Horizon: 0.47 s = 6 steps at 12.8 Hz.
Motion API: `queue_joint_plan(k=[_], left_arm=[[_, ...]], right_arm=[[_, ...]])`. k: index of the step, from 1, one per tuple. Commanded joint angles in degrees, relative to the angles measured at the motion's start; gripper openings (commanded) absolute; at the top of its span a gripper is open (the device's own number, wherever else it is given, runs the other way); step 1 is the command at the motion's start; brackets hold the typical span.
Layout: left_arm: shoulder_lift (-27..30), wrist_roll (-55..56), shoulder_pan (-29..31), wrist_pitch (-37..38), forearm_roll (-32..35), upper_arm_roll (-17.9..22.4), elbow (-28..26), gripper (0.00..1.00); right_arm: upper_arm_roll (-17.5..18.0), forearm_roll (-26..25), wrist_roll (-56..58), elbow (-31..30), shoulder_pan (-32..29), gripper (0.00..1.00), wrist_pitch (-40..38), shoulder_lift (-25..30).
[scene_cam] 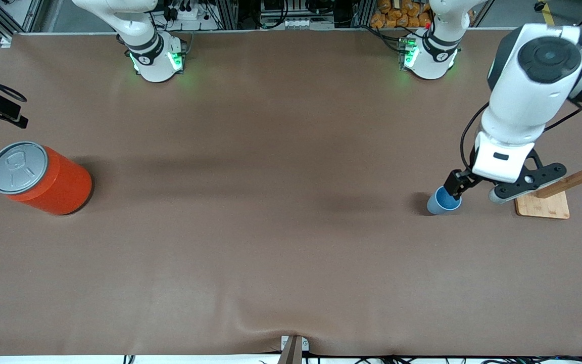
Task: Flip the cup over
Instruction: 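Open the left gripper and raise it away from the cup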
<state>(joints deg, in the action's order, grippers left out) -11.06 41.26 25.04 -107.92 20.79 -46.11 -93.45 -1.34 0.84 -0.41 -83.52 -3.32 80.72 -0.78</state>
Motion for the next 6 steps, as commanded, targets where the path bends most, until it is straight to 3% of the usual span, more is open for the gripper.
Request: queue_joint_plan(k=[1,3,6], left_arm=[[-1.1,-8.5,0.4,7.0,-4.6,-0.3,6.4,1.00],[-1.0,-14.9,0.9,13.0,-6.8,-0.1,10.6,1.00],[0.3,-24.8,3.4,17.3,-7.4,0.1,10.8,1.00]], right_arm=[[0.6,-0.8,0.6,0.9,-0.9,1.00,-0.5,-0.1],[0.6,-0.8,0.6,0.9,-0.7,1.00,-0.4,-0.2],[0.6,-0.8,0.5,0.8,-0.8,1.00,-0.4,-0.2]])
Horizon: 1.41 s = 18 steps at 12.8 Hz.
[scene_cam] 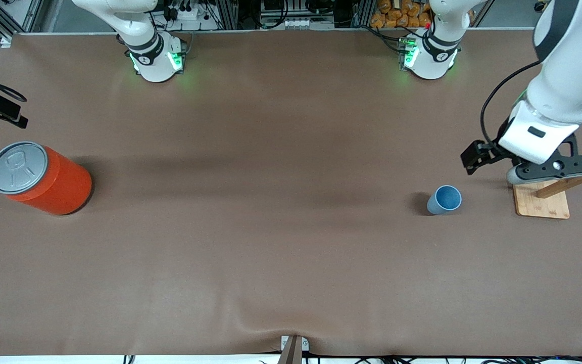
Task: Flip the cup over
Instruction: 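Open the left gripper and raise it away from the cup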
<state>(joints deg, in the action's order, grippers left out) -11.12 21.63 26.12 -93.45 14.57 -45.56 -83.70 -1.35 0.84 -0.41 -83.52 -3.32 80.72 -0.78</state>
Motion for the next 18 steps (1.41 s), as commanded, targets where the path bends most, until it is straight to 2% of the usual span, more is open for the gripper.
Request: queue_joint_plan(k=[1,2,3,5,8,11,13,15,18], left_arm=[[1.4,-7.6,3.8,3.0,-3.4,-0.7,1.1,1.00],[2.9,-10.1,3.8,2.9,-6.4,0.4,1.1,1.00],[5.6,-12.7,2.8,2.9,-9.4,4.6,0.6,1.00],[9.6,-14.9,-3.3,4.4,-13.6,14.1,-2.2,1.00],[14.9,-13.7,-19.4,6.3,-14.5,30.3,-7.2,1.00],[21.6,-13.4,-28.7,5.9,-17.2,40.6,-15.2,1.00],[24.4,-13.2,-32.3,6.3,-17.4,42.8,-17.4,1.00],[27.8,-12.2,-31.9,5.7,-17.4,43.5,-20.9,1.00],[28.1,-10.8,-31.4,8.2,-16.6,43.3,-19.0,1.00]], right_arm=[[0.6,-0.7,0.4,0.8,-0.6,1.00,-0.3,-0.2],[0.6,-0.8,0.2,0.8,-0.5,1.00,-0.3,-0.2],[0.6,-0.8,0.1,0.8,-0.6,1.00,-0.2,-0.2],[0.6,-0.8,0.1,0.8,-0.7,1.00,-0.2,-0.2],[0.6,-0.9,0.2,0.9,-1.1,1.00,0.1,-0.2],[0.6,-0.8,0.3,0.9,-0.8,1.00,0.2,-0.2],[0.6,-0.8,0.3,0.9,-0.5,1.00,0.2,-0.2],[0.6,-0.9,0.4,0.9,-0.5,1.00,0.2,-0.2],[0.6,-0.8,0.6,1.2,-0.7,1.00,2.3,-0.9]])
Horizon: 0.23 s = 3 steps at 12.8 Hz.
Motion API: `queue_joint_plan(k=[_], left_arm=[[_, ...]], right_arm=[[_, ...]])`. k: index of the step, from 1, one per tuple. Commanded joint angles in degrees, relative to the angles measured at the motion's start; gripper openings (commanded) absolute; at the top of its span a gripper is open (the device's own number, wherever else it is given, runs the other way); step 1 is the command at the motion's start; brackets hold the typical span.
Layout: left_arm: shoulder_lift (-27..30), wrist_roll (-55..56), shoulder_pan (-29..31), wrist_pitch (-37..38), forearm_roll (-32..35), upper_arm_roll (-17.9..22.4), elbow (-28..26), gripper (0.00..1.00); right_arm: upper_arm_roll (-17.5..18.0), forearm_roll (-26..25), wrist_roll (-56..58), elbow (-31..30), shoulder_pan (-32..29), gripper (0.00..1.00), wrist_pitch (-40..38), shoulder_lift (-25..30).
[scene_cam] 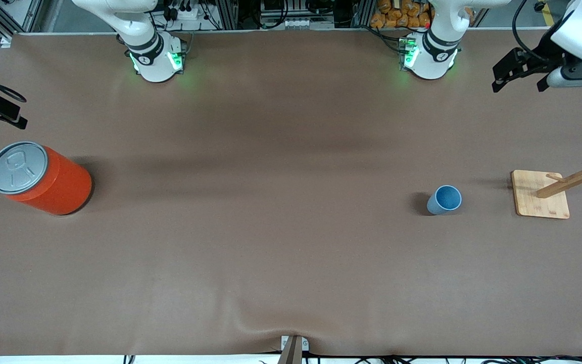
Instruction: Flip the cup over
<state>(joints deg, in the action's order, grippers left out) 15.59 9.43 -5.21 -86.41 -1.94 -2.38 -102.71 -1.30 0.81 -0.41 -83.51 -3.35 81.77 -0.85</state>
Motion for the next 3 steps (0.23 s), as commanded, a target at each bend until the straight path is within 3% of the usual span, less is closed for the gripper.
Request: queue_joint_plan(k=[1,3], left_arm=[[0.9,0.9,0.9,1.9,0.0,-0.1,1.7,1.00],[0.5,1.6,1.1,2.2,0.3,-0.3,2.9,1.00]], right_arm=[[0.6,-0.9,0.6,1.2,-0.7,1.00,1.6,-0.8],[0.6,-0.7,0.6,1.2,-0.4,1.00,1.6,-0.8]])
